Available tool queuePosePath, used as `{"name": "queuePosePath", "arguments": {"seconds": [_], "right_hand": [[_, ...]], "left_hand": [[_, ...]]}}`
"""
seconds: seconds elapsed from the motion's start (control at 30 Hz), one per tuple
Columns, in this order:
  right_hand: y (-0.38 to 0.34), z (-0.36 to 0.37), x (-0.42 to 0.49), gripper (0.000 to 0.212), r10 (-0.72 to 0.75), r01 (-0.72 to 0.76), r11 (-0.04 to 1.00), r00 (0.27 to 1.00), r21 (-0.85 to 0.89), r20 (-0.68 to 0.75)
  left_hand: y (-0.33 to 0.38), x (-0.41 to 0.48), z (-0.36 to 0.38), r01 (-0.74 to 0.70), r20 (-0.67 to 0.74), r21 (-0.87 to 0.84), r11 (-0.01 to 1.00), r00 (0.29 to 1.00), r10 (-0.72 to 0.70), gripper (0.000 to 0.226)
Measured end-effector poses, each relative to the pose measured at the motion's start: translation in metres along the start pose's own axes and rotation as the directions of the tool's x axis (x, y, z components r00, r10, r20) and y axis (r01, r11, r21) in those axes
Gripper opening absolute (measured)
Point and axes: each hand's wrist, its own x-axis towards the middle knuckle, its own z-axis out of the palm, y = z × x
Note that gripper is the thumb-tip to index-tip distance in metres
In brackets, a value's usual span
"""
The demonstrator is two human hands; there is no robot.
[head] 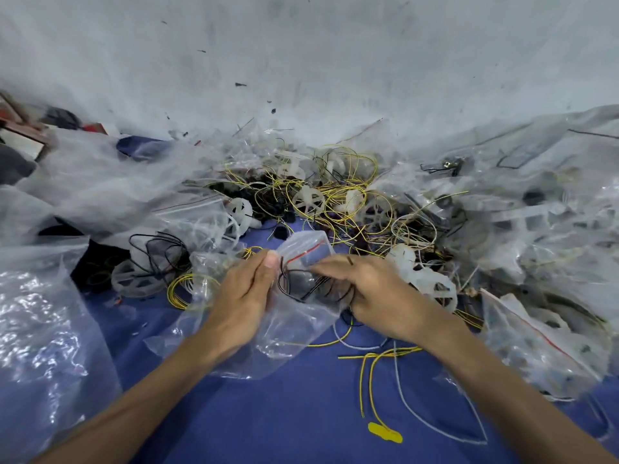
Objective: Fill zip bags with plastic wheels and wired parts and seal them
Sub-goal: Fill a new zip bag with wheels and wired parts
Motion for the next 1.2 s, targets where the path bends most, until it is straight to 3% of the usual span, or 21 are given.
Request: {"name": "queuePosePath", "arguments": {"seconds": [0.17,0.3,0.43,0.53,0.63,0.73,0.8,0.83,0.93,1.07,1.2], "right_hand": [[-0.011,0.019,-0.001,0.029,-0.118,0.089,0.983,0.977,0.162,0.177],[-0.013,0.039,-0.006,0.029,-0.088,0.043,0.986,0.955,0.162,0.283],[-0.022,0.049,0.001,0.021,-0.054,0.056,0.998,0.982,-0.008,0.183],[-0.035,0.049,0.012,0.020,0.032,-0.026,0.980,0.999,0.198,-0.030],[-0.040,0.054,0.018,0.025,-0.024,0.053,0.973,0.991,0.225,-0.132],[-0.034,0.061,0.021,0.035,0.051,-0.050,0.999,0.996,-0.018,0.070],[-0.028,0.062,0.026,0.031,0.053,-0.026,0.985,0.986,-0.169,0.156],[-0.027,0.061,0.027,0.031,0.046,-0.020,0.988,0.985,-0.154,0.169],[-0.020,0.060,0.033,0.032,0.123,-0.162,0.962,0.976,0.219,0.181],[-0.010,0.070,0.038,0.035,0.305,-0.369,0.742,0.929,0.560,0.208],[-0.010,0.075,0.045,0.034,0.364,-0.408,0.462,0.897,0.787,0.251]], "left_hand": [[0.004,-0.002,0.003,-0.128,0.146,0.025,0.991,0.982,0.123,0.033],[0.014,0.006,0.003,-0.222,0.247,0.031,0.974,0.946,0.208,0.032],[0.028,0.015,0.006,-0.225,0.371,0.052,0.973,0.909,0.190,0.037],[0.041,0.023,-0.004,-0.214,0.395,0.192,0.958,0.910,0.124,0.041],[0.055,0.022,-0.015,-0.349,0.336,0.480,0.805,0.921,0.198,0.037],[0.065,0.008,-0.004,-0.466,0.329,0.687,0.558,0.884,0.333,0.034],[0.060,-0.001,0.008,-0.461,0.347,0.735,0.498,0.886,0.309,0.031],[0.055,-0.002,0.011,-0.443,0.335,0.744,0.501,0.895,0.294,0.031],[0.036,0.000,0.010,-0.335,0.235,0.743,0.580,0.941,0.243,0.031],[0.017,-0.003,0.002,-0.238,0.194,0.760,0.604,0.971,0.139,0.036],[0.016,-0.002,-0.002,-0.214,0.188,0.720,0.660,0.976,0.111,0.043]]}}
